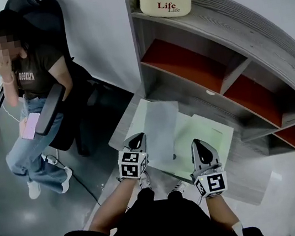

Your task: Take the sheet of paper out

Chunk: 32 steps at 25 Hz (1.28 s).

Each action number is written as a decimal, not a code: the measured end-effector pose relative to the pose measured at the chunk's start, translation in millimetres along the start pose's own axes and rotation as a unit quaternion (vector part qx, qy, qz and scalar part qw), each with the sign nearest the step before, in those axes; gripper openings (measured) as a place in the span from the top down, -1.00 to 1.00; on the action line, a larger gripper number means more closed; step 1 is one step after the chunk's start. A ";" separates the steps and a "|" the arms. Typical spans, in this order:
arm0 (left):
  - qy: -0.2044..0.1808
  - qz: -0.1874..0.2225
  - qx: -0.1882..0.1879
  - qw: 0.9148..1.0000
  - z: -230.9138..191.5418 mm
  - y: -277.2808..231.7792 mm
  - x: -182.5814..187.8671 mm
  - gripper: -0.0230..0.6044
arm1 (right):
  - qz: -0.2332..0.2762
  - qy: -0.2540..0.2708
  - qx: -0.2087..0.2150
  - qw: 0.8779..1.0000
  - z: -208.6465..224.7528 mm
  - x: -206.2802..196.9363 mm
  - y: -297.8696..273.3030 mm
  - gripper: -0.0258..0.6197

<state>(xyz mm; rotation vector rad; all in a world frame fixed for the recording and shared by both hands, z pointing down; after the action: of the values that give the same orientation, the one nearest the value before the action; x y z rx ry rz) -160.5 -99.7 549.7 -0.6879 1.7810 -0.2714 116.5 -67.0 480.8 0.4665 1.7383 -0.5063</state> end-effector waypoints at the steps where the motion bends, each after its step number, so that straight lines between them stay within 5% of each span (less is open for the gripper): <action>1: -0.008 0.011 0.001 1.000 1.7 4.1 2.9 0.90 | 0.002 0.001 0.000 1.000 -0.2 1.4 -0.5 0.85; 16: -0.063 0.160 -0.011 0.985 33.4 72.9 52.5 0.90 | 0.040 0.029 -0.011 0.999 5.7 32.1 0.8 0.85; 32: -0.023 0.259 -0.065 0.963 58.1 113.8 118.1 0.90 | 0.116 0.054 -0.025 0.991 18.1 95.2 7.6 0.85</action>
<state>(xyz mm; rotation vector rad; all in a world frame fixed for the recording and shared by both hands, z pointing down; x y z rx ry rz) -163.0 -67.4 378.8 -0.2940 1.8742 0.2166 114.8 -66.9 383.6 0.6603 1.7680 -0.2743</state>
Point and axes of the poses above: the fingertips, and each gripper's own axes: y backward along the fingers, z to its right, x out of its top, the point moved 10 cm from there along y, backward along the fingers, and after that the axes turned 13 degrees about y, right-handed, at the moved point
